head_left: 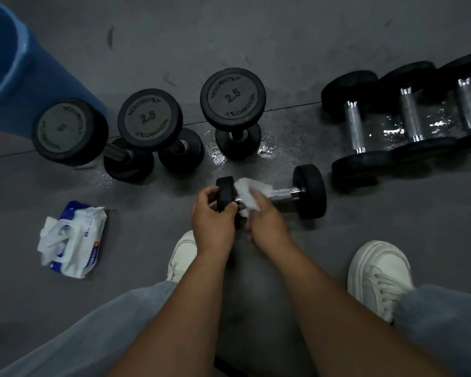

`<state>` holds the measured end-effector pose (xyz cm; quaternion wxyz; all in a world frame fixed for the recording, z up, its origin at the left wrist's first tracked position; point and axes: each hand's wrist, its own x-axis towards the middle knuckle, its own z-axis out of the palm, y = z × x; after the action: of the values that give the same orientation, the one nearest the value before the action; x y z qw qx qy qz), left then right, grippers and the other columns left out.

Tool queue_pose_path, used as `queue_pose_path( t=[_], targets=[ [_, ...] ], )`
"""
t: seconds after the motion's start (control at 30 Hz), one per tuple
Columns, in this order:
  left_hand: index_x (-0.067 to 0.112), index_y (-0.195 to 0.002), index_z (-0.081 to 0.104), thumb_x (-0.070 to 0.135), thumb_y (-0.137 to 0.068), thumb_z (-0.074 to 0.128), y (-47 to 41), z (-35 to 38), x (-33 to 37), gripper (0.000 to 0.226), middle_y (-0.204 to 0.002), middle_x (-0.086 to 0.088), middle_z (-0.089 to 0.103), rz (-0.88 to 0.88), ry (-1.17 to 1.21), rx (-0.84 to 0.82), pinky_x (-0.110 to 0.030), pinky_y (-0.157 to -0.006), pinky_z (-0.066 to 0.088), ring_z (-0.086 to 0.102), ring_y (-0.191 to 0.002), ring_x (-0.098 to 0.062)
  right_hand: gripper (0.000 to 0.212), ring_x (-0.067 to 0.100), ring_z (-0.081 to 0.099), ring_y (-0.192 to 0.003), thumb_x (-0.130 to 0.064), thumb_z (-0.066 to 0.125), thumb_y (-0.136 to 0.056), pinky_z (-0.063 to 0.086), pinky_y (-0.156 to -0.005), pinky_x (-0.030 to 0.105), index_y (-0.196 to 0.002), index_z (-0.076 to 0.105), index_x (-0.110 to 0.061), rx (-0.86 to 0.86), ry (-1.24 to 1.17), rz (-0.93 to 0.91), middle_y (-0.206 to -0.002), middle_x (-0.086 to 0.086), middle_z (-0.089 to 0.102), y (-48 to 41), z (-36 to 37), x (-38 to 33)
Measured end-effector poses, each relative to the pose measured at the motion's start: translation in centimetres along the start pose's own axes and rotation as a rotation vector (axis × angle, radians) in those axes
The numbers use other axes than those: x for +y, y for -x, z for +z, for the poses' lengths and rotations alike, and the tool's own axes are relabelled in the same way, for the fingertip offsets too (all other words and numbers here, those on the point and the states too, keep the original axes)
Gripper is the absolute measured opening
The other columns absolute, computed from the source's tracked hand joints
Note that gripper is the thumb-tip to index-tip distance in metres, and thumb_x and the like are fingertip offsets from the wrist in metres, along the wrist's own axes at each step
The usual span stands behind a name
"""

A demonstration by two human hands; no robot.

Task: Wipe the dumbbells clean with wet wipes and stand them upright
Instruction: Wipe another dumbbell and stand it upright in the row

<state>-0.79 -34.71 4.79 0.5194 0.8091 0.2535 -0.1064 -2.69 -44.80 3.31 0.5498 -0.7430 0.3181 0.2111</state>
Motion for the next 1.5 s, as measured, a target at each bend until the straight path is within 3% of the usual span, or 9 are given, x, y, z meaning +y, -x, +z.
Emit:
queue_pose_path(
  t=[0.17,0.5,0.6,0.73,0.83,1.03,1.13,1.3,1.5],
  targets=[
    [0.032,-0.103,0.057,0.021,-0.085,0.071,0.8,-0.2,0.3,0.025,-0.112,0.005,0.066,-0.059,0.021,0.013,-0.03,-0.086,0.053,0.064,-0.093,-0.005,0.072,0.033,0.06,-0.108,-0.013,0.047,-0.094,0.046,-0.091,0.033,-0.15,0.013,-0.041,0.085,0.238,0.042,-0.128,0.016,0.059,0.4,-1.6,1.3],
    [0.032,-0.131,0.047,0.019,-0.089,0.059,3.1,-2.1,0.6,0.045,-0.107,0.009,0.067,-0.162,-0.094,-0.056,-0.042,-0.092,0.053,0.066,-0.093,-0.013,0.044,0.024,0.063,-0.098,-0.022,0.045,-0.091,0.047,-0.082,0.028,-0.132,0.05,-0.037,-0.125,0.15,-0.046,-0.114,0.007,0.066,2.4,-0.4,1.7],
    [0.029,-0.134,0.047,0.022,-0.093,0.06,3.8,-2.5,1.0,0.043,-0.106,0.006,0.067,-0.151,-0.13,-0.092,-0.03,-0.081,0.051,0.065,-0.091,-0.012,0.024,0.032,0.062,-0.094,-0.017,0.046,-0.092,0.037,-0.068,0.028,-0.113,0.06,-0.017,0.192,0.155,-0.053,-0.105,0.017,0.066,2.2,-1.5,1.2],
    [0.03,-0.123,0.055,0.054,-0.087,0.057,3.3,-2.6,0.8,0.044,-0.098,0.002,0.067,-0.186,-0.192,-0.064,-0.037,-0.088,0.054,0.066,-0.093,-0.021,0.028,0.038,0.059,-0.101,-0.027,0.047,-0.094,0.046,-0.077,0.037,-0.113,0.055,-0.008,0.378,0.237,0.006,-0.111,0.019,0.06,2.3,-2.2,1.9],
    [0.03,-0.101,0.061,0.078,-0.07,0.043,2.0,-2.3,0.1,0.06,-0.102,-0.002,0.07,-0.255,-0.272,-0.063,-0.047,-0.088,0.056,0.068,-0.095,-0.027,0.034,0.028,0.06,-0.109,-0.019,0.041,-0.096,0.045,-0.087,0.031,-0.127,0.055,-0.021,0.113,0.228,-0.133,-0.12,0.009,0.062,3.2,0.6,2.6],
    [0.025,-0.11,0.065,0.055,-0.095,0.048,2.0,-2.1,0.6,0.038,-0.116,-0.006,0.069,-0.189,-0.451,-0.107,-0.035,-0.092,0.048,0.062,-0.109,-0.029,0.04,0.027,0.062,-0.1,-0.029,0.053,-0.093,0.045,-0.087,0.032,-0.133,0.055,-0.03,0.204,-0.006,0.151,-0.112,0.01,0.064,2.2,-1.1,3.8],
    [0.023,-0.114,0.066,0.051,-0.097,0.049,2.4,-1.9,0.0,0.037,-0.116,-0.007,0.069,-0.169,-0.448,-0.082,-0.029,-0.081,0.04,0.062,-0.108,-0.029,0.035,0.026,0.061,-0.111,-0.016,0.05,-0.093,0.046,-0.095,0.03,-0.126,0.061,-0.025,0.004,0.106,-0.088,-0.125,0.007,0.063,3.0,-0.1,3.2],
    [0.023,-0.117,0.066,0.05,-0.097,0.049,2.4,-2.0,-0.5,0.038,-0.118,-0.007,0.068,-0.14,-0.464,-0.065,-0.028,-0.08,0.037,0.061,-0.11,-0.029,0.025,0.032,0.065,-0.086,-0.012,0.044,-0.09,0.052,-0.073,0.037,-0.101,0.046,-0.034,0.424,-0.015,-0.024,-0.096,0.009,0.067,2.1,-2.5,3.1],
    [0.021,-0.119,0.066,0.047,-0.098,0.051,2.5,-1.8,-0.1,0.037,-0.119,-0.007,0.068,-0.131,-0.466,-0.059,-0.03,-0.083,0.041,0.061,-0.111,-0.029,0.054,0.027,0.047,-0.121,-0.001,0.049,-0.087,0.041,-0.098,0.03,-0.139,0.043,-0.012,0.484,0.273,-0.199,-0.14,0.011,0.039,4.0,0.2,3.7]
  ],
)
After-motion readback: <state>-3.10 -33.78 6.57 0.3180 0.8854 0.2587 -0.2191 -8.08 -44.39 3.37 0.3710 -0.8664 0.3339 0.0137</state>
